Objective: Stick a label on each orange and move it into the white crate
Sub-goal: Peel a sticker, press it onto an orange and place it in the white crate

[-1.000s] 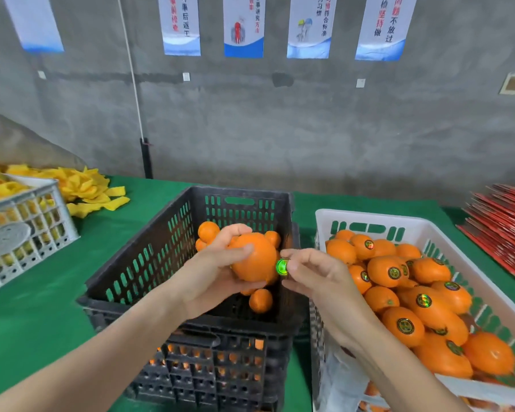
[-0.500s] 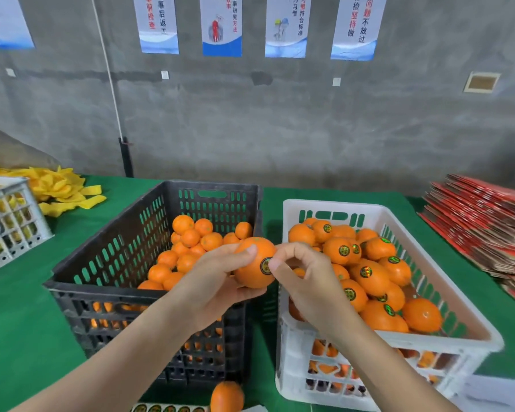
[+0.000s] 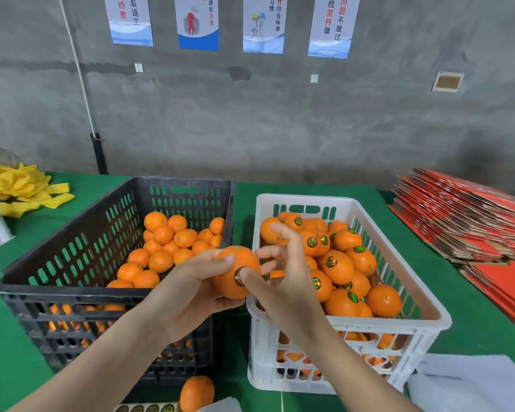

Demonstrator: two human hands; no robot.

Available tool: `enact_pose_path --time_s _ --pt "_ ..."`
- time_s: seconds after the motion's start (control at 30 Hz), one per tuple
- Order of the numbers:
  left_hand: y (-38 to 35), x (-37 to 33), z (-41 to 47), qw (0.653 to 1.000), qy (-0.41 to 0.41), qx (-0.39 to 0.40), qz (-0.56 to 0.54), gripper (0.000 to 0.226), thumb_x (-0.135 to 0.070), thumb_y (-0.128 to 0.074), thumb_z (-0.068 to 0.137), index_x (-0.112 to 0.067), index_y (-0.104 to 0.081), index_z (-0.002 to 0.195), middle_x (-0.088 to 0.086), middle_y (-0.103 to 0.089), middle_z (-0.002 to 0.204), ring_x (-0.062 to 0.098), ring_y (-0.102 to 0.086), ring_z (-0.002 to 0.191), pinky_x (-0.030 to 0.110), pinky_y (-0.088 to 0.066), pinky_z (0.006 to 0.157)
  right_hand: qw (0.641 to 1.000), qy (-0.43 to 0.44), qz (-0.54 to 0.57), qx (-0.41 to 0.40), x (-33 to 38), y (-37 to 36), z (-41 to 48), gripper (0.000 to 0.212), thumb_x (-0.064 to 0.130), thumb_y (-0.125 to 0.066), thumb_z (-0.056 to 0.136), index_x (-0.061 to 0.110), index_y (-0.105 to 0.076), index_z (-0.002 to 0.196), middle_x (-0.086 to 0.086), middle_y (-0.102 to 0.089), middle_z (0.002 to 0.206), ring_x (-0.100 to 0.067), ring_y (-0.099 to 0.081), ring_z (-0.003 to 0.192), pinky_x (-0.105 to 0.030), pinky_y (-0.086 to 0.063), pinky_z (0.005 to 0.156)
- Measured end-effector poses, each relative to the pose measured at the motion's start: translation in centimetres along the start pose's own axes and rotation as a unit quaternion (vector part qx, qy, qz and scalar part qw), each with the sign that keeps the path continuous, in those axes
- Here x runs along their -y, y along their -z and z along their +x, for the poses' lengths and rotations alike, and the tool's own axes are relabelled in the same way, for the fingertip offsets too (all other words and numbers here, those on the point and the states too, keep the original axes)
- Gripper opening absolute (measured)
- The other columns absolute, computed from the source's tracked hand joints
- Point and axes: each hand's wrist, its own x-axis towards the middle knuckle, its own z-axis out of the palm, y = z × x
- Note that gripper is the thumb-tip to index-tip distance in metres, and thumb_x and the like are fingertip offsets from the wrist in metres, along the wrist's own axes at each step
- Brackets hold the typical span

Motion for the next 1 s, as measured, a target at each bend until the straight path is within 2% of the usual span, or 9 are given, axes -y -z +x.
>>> enact_pose_path --time_s 0.07,0.2,0.3,0.4,0.47,0.57,0.63,0.77,1.0 --pt "-0.4 0.5 0.2 1.000 0.011 0.014 -0.005 0.048 -0.026 -0.062 0.084 -0.007 -0.057 0.127 0.015 -0.067 0.120 0.031 -0.065 0.110 0.044 -0.056 0.088 0.999 0.016 -0.029 0.022 -0.2 0.3 -0.2 0.047 0.020 -0.061 0.087 0.039 -0.041 0.125 0.008 -0.054 0.109 -0.003 -0.052 0.095 -0.035 -0.051 0.084" --pt "-1.8 1.5 1.2 0.997 0.013 0.066 0.027 0.040 -0.027 -0.061 0.085 -0.001 -0.066 0.115 0.023 -0.066 0.115 0.032 -0.067 0.102 0.036 -0.057 0.078 0.990 0.062 -0.115 0.058 -1.0 0.6 -1.2 0.060 0.025 -0.065 0.080 0.019 -0.043 0.135 0.006 -0.045 0.128 -0.002 -0.040 0.120 -0.021 -0.035 0.102" --pt "-3.2 2.3 2.5 0.997 0.037 0.061 0.031 0.047 -0.042 -0.066 0.082 -0.009 -0.066 0.116 0.018 -0.069 0.111 0.028 -0.069 0.095 0.039 -0.058 0.078 0.984 0.071 -0.163 0.018 -2.4 2.3 -1.2 0.064 0.009 -0.072 0.071 0.018 -0.047 0.129 0.002 -0.042 0.124 0.004 -0.038 0.108 -0.006 -0.031 0.094" --pt "-4.3 2.9 4.2 0.994 0.076 0.020 0.079 0.068 -0.063 -0.048 0.073 -0.023 -0.059 0.127 0.008 -0.066 0.120 0.026 -0.065 0.104 0.046 -0.051 0.091 0.976 0.035 -0.206 -0.055 -4.4 5.9 -0.4 0.064 0.011 -0.074 0.069 0.023 -0.046 0.126 0.005 -0.037 0.120 0.009 -0.034 0.095 0.004 -0.026 0.083" --pt "-4.5 3.2 5.3 0.993 0.087 -0.011 0.084 0.078 -0.068 -0.040 0.072 -0.022 -0.051 0.134 0.006 -0.058 0.130 0.026 -0.058 0.112 0.045 -0.044 0.096 0.961 -0.013 -0.258 -0.100 -6.2 9.2 0.4 0.066 0.014 -0.074 0.069 0.022 -0.042 0.126 0.004 -0.039 0.119 0.000 -0.035 0.100 -0.004 -0.029 0.078" --pt "-4.3 3.9 6.1 0.992 0.104 -0.024 0.069 0.068 -0.067 -0.030 0.086 -0.019 -0.053 0.128 0.004 -0.057 0.129 0.016 -0.057 0.104 0.039 -0.043 0.084 0.920 -0.137 -0.345 -0.124 -8.7 13.6 1.1 0.063 0.016 -0.073 0.068 0.016 -0.039 0.121 -0.007 -0.044 0.121 -0.024 -0.047 0.107 -0.030 -0.041 0.080" --pt "-4.0 4.3 6.3 0.991 0.111 -0.031 0.074 0.068 -0.070 -0.032 0.081 -0.019 -0.057 0.120 0.005 -0.057 0.128 0.017 -0.056 0.105 0.040 -0.042 0.087 0.896 -0.198 -0.385 -0.098 -10.3 15.4 1.1 0.056 0.019 -0.072 0.070 0.014 -0.041 0.116 -0.011 -0.048 0.117 -0.031 -0.051 0.106 -0.040 -0.046 0.081" --pt "-3.6 4.5 6.2 0.990 0.105 -0.033 0.088 0.066 -0.071 -0.037 0.073 -0.021 -0.061 0.109 0.005 -0.060 0.123 0.019 -0.057 0.108 0.039 -0.043 0.090 0.857 -0.284 -0.430 0.019 -11.8 16.2 1.2 0.043 0.026 -0.063 0.076 0.017 -0.043 0.113 -0.010 -0.058 0.104 -0.029 -0.055 0.095 -0.035 -0.048 0.073" --pt "-3.3 3.7 4.9 0.988 0.098 -0.015 0.121 0.057 -0.058 -0.024 0.097 -0.020 -0.063 0.113 0.001 -0.065 0.119 0.019 -0.059 0.110 0.037 -0.047 0.090 0.797 -0.250 -0.518 0.183 -9.5 16.0 2.9 0.017 0.034 -0.067 0.075 0.023 -0.062 0.085 -0.003 -0.064 0.096 -0.022 -0.060 0.090 -0.034 -0.052 0.075"
